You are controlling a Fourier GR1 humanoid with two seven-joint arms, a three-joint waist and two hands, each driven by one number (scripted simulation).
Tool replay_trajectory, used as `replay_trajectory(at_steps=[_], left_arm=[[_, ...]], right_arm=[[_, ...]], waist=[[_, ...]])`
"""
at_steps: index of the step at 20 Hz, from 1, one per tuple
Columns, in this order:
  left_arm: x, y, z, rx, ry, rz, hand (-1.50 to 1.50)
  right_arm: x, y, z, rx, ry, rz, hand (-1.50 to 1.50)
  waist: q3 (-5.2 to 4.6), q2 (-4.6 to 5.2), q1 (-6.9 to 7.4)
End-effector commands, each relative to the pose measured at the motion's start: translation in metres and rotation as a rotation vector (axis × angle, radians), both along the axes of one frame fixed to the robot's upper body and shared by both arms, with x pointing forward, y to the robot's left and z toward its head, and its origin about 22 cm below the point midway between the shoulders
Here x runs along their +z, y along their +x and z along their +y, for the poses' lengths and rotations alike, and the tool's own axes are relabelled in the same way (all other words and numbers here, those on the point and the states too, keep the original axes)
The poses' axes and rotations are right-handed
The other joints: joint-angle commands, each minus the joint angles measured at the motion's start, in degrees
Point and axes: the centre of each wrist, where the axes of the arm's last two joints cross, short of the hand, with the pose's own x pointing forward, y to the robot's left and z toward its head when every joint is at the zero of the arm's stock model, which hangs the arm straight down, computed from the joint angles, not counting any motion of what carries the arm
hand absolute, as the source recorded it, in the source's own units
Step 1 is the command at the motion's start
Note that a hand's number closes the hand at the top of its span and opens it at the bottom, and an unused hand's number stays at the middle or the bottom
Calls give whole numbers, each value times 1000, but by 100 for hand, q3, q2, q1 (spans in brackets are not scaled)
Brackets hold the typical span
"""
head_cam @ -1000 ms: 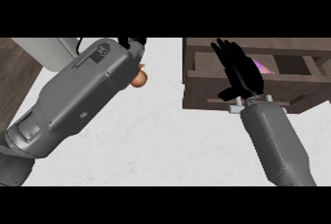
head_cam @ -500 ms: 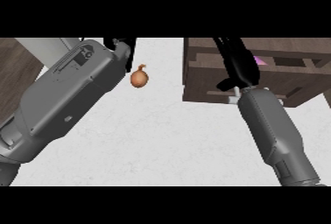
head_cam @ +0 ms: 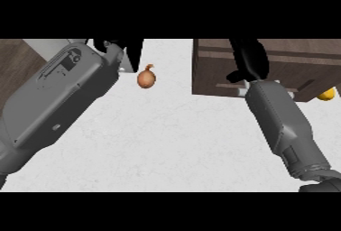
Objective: Pick up the can, place it into the drawer and close the drawer
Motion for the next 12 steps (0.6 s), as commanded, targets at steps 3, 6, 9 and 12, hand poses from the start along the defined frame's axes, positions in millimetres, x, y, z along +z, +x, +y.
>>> replay_trajectory(at_steps=[3,6,9,12], left_arm=[[0,-3,6,8,21,-13,-150],[18,-10,5,-15,-4,-10,-150],[1,-11,3,-11,5,-15,-150],[12,-17,-4,-43,10,-2,-150]], right_arm=[[27,17,-4,-34,27,-38,-150],[36,22,-9,-51,20,-50,-150],[42,25,1,-64,12,-70,-150],[52,29,6,-89,12,-71,-150]], waist=[[53,102,58],[55,96,157],[52,137,133],[56,138,230]])
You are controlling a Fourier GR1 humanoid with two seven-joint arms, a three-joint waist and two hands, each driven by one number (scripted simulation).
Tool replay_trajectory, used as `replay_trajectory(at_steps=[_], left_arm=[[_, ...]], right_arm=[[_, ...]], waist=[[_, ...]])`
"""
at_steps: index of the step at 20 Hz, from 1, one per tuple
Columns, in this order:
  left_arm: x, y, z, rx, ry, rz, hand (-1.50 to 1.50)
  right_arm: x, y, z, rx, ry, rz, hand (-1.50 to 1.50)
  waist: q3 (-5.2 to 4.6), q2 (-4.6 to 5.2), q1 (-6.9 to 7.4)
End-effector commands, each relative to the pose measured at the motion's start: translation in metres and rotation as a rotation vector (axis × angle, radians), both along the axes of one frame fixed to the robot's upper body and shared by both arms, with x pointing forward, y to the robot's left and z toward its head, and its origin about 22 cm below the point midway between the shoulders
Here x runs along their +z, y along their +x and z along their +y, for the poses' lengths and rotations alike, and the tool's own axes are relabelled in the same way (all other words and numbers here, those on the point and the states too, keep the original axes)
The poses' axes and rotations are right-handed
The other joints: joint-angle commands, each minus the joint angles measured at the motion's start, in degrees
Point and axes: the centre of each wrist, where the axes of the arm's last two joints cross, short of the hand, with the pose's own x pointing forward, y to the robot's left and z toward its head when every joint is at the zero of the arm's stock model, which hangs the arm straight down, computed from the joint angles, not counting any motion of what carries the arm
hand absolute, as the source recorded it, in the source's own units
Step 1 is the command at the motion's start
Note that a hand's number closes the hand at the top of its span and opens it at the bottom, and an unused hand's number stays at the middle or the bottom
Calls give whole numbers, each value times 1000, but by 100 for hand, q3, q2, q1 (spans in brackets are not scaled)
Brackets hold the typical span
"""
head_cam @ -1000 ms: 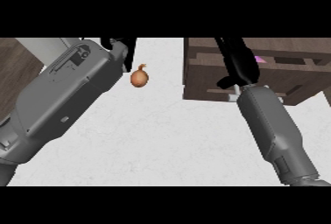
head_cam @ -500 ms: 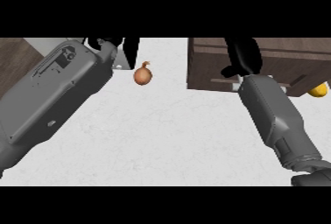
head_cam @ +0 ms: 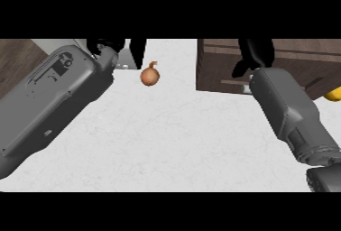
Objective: Pick up the can, place it into the drawer and close the drawer
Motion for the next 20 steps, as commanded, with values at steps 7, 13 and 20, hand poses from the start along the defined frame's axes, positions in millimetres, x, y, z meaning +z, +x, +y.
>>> replay_trajectory(at_steps=[7,13,20], left_arm=[[3,-12,-1,-50,-19,-5,-150],[8,-12,-1,-31,4,-7,-150],[-9,-18,13,-7,-9,9,-150]], right_arm=[[38,14,14,85,119,19,-150],[36,14,21,164,563,88,-150],[48,18,19,214,732,99,-150]], waist=[[-11,25,163],[23,-12,34],[-14,-24,72]])
